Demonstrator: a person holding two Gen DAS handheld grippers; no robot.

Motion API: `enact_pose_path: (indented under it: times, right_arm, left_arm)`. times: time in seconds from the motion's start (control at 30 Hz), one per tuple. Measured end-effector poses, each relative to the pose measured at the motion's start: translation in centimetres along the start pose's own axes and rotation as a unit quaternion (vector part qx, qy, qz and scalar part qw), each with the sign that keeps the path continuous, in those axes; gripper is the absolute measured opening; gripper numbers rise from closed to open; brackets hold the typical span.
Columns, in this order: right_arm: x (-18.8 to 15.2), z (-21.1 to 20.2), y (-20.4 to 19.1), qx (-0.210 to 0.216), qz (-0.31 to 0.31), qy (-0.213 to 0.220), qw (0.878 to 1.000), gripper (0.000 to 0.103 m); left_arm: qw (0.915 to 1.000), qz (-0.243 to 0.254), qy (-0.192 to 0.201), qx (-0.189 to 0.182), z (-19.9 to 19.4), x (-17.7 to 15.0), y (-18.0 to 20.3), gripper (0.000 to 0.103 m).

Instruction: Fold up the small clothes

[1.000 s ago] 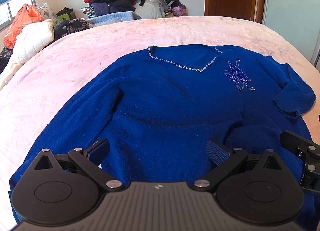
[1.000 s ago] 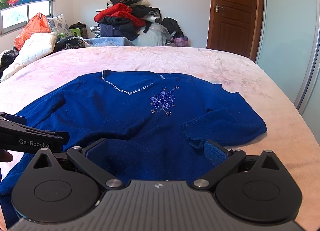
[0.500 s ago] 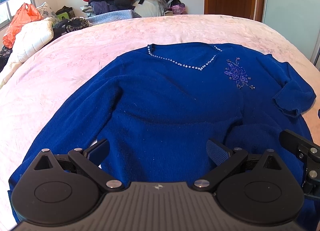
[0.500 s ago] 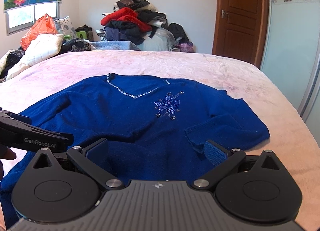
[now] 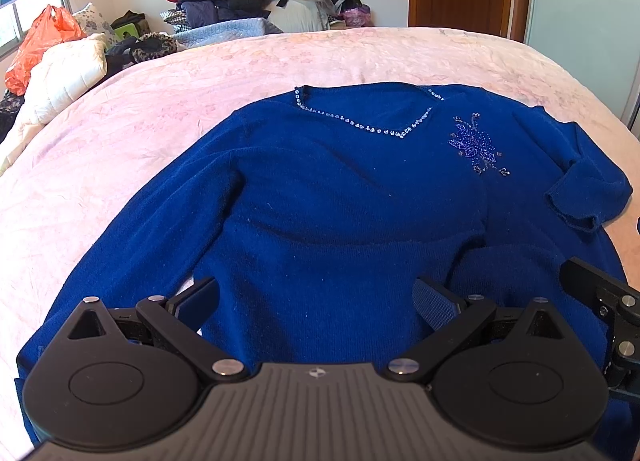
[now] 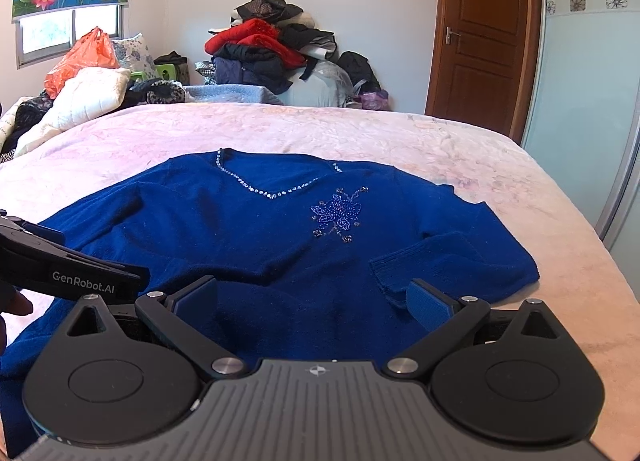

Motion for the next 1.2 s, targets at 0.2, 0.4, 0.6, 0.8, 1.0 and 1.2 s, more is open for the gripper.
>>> enact_pose_path:
  times: [0.2, 0.4, 0.6, 0.8, 1.0, 1.2]
  right_arm:
    - [-0.2, 0.1, 0.5, 0.003, 0.014, -0.004, 1.000, 0.100]
    - [-0.3, -0.1, 0.8, 0.011, 0.016, 0.002, 1.000, 0.097]
    - [-0.2, -0.5, 1.4, 0.010, 0.027, 0.018, 0.999, 0.097]
    - [-0.4, -0.3, 1.5, -0.002, 0.023, 0.018, 1.000, 0.097]
    - [-0.6, -0.1, 2.2, 0.007, 0.042, 0.018, 0.999, 0.097]
    - [-1.0, 0.5, 2.5, -0.001, 0.041, 0.013, 0.999, 0.091]
  left_arm:
    - [1.0000, 0.001, -0.001, 0.002, 0.1, -0.1, 0.0, 0.103]
    - [1.0000, 0.004, -0.001, 0.004, 0.1, -0.1, 0.3, 0.103]
    - [1.0000, 0.003, -0.002, 0.007, 0.1, -0.1, 0.4, 0.103]
    - [0.9999, 0.007, -0.003, 0.009, 0.2, 0.0, 0.6, 0.103]
    - [0.9999, 0.010, 0.000, 0.014, 0.5, 0.0, 0.8, 0.103]
    - [0.9999, 0.013, 0.000, 0.009, 1.1, 0.2, 1.1, 0.103]
Point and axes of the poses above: each gripper's, at about its wrist camera, not at the fingertips, and z roughly the way its jaws point, y to its right, x to its top, the point moved 1 cm from there along z, roughly the way its jaws point
